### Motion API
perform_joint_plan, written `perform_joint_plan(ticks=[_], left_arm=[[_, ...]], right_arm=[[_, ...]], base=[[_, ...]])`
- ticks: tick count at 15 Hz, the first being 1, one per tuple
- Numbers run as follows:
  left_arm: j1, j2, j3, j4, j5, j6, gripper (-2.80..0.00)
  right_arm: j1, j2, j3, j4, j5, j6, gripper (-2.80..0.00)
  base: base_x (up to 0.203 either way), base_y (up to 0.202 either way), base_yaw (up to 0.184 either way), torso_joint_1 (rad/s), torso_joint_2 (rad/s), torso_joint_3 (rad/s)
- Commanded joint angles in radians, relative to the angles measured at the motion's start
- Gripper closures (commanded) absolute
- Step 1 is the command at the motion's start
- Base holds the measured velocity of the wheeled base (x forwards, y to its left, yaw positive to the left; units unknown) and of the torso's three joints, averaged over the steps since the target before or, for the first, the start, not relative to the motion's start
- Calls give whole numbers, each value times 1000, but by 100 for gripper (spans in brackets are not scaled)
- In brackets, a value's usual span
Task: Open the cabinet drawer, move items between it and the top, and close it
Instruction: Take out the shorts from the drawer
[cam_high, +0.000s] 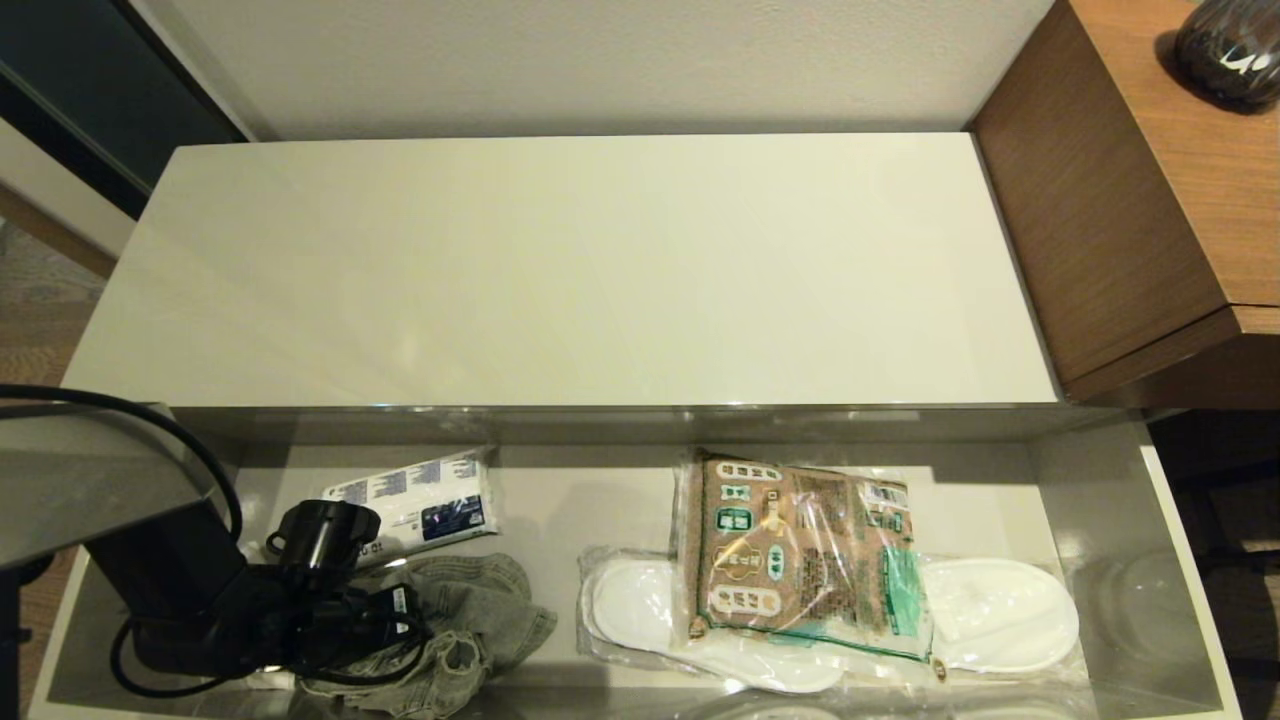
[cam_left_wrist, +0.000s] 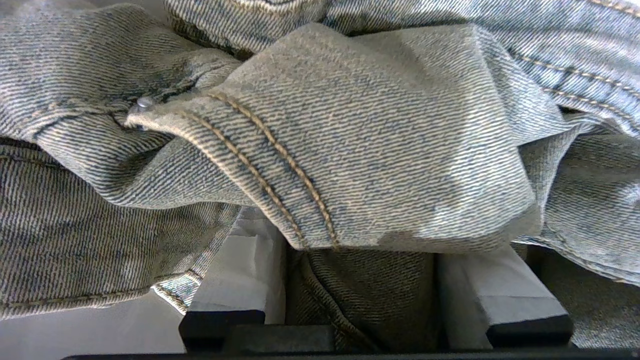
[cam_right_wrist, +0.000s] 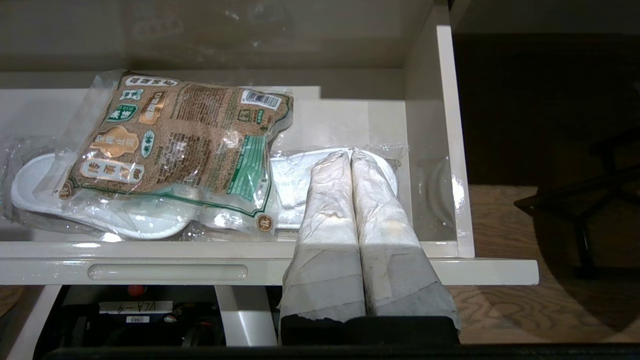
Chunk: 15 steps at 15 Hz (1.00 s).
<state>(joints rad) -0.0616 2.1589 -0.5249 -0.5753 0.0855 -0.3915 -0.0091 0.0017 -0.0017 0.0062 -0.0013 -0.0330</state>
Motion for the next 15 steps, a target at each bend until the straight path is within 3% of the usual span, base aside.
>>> perform_joint_plan(ticks=[1,5,7,10,15], left_arm=[[-4,-27,10,-1,-3,-3,0],[-46,-238,61,24,-12,2,0],[-74,-402,70,106,-14,6,0],[-105,-677,35,326,-23,34,0],[-134,-1021,-197,834,-33,130,0]], right_arm=[[0,1,0,0,0,-1,0],[0,1,0,-1,0,-1,0],[0,1,0,0,0,-1,0],[0,1,0,-1,0,-1,0],[0,1,0,0,0,-1,0]], base=[[0,0,0,0,0,0],[0,0,0,0,0,0],[0,0,0,0,0,0],[0,0,0,0,0,0],[0,0,0,0,0,0]])
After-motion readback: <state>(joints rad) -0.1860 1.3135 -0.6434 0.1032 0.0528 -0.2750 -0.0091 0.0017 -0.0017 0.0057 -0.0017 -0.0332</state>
